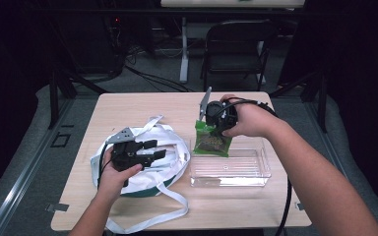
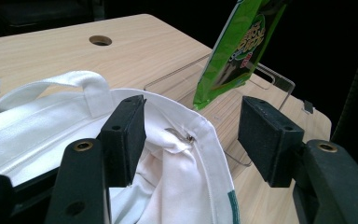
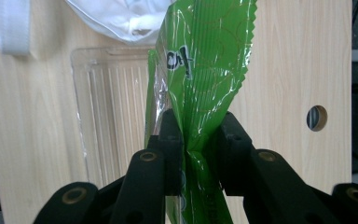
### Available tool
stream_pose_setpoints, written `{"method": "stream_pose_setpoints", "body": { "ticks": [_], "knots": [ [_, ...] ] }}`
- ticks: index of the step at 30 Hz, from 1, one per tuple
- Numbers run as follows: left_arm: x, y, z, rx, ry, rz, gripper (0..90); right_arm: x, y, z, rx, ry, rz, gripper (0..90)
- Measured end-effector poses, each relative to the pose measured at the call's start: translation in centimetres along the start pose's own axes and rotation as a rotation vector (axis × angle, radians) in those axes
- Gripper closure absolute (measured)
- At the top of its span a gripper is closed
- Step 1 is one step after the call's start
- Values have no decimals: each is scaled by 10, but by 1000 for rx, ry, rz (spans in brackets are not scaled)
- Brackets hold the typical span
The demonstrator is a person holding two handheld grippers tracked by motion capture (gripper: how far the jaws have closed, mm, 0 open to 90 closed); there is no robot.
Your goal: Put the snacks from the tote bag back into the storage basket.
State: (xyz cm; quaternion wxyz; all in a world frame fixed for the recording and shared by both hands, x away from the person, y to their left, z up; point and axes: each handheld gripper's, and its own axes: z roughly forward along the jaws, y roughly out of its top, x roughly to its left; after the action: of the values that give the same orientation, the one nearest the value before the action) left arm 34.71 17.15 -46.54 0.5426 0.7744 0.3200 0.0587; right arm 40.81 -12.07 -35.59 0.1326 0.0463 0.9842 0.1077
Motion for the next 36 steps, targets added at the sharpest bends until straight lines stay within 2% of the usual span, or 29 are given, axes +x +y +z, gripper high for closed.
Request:
{"method": "stream_pose_setpoints", "body": {
  "ticks": [9, 17, 24, 31, 36],
  "knots": [
    [1, 0, 0, 0, 3, -1, 416, -9, -4, 9, 27, -32, 2, 746],
    [2, -1, 0, 3, 4, -4, 416, -13, -5, 18, 9, -40, 9, 747],
    [3, -1, 1, -1, 6, -7, 416, -16, -4, 35, 42, -59, -13, 743],
    [4, -2, -1, 2, 11, -16, 416, -17, -5, 47, 45, -62, -14, 743],
    [4, -2, 0, -2, 13, -15, 416, -16, -4, 58, 58, -73, -38, 743]
  ]
}}
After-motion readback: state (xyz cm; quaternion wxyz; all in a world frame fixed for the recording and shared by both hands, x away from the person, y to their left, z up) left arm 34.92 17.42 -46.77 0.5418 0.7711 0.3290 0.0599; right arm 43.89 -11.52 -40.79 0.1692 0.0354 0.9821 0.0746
